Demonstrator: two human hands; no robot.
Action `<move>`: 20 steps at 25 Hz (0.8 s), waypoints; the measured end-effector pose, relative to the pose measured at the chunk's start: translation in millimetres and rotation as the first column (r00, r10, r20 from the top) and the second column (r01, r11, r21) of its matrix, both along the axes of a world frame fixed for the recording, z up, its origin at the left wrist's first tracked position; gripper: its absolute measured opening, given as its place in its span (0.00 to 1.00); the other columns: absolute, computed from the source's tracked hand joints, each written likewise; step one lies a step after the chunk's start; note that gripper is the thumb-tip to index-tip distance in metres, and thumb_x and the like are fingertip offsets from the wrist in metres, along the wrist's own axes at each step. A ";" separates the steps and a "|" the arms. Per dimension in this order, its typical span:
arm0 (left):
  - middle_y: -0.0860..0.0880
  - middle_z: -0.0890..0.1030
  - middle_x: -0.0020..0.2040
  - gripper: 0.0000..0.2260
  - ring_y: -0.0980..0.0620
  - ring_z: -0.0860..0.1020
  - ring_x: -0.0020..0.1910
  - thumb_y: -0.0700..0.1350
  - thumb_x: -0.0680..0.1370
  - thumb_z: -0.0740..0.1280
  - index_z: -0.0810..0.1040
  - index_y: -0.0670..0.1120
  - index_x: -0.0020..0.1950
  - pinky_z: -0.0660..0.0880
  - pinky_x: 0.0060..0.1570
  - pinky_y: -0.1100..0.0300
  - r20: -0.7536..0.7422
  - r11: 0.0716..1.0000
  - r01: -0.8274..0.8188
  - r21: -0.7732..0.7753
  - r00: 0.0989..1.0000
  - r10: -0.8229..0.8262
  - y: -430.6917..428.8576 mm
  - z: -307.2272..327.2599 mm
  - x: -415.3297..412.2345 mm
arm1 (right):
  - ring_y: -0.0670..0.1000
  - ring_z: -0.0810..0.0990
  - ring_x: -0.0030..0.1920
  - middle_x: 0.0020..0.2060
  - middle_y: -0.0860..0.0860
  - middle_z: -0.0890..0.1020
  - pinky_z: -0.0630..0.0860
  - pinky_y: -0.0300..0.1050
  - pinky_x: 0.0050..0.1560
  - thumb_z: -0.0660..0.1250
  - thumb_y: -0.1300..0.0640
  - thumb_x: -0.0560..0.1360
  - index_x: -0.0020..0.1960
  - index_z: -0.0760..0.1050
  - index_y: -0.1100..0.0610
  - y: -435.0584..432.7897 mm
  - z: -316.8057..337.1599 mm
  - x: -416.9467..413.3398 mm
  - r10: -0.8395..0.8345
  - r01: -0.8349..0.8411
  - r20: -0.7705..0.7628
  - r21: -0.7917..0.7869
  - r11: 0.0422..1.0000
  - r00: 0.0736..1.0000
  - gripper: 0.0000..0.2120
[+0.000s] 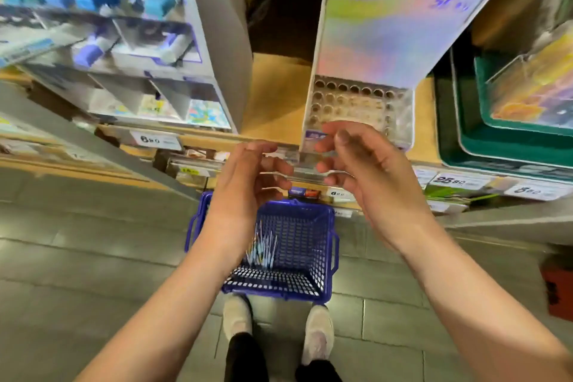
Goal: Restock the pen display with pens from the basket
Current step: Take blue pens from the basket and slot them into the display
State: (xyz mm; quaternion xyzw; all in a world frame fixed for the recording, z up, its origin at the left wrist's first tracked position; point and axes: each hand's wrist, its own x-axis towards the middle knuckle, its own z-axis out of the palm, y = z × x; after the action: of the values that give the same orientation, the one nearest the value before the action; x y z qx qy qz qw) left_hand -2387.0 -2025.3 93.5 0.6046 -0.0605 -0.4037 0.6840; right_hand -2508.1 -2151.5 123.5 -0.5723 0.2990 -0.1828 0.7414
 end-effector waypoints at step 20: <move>0.43 0.80 0.47 0.06 0.50 0.78 0.38 0.43 0.85 0.60 0.75 0.43 0.58 0.73 0.39 0.61 -0.134 0.917 0.005 0.398 0.990 0.053 151.3 -413.3 -27.6 | 0.49 0.85 0.42 0.43 0.47 0.84 0.81 0.41 0.42 0.69 0.53 0.79 0.56 0.77 0.49 135.4 -455.2 -46.1 0.243 -0.261 -0.601 0.059 0.964 0.762 0.06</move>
State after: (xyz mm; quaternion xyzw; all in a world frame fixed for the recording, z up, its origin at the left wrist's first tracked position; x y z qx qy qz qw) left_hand -2414.6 -1874.1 -319.8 0.7013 0.0790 -0.4410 0.5545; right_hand -2554.3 -2016.0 -331.7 -0.6458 0.4370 0.1057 0.6171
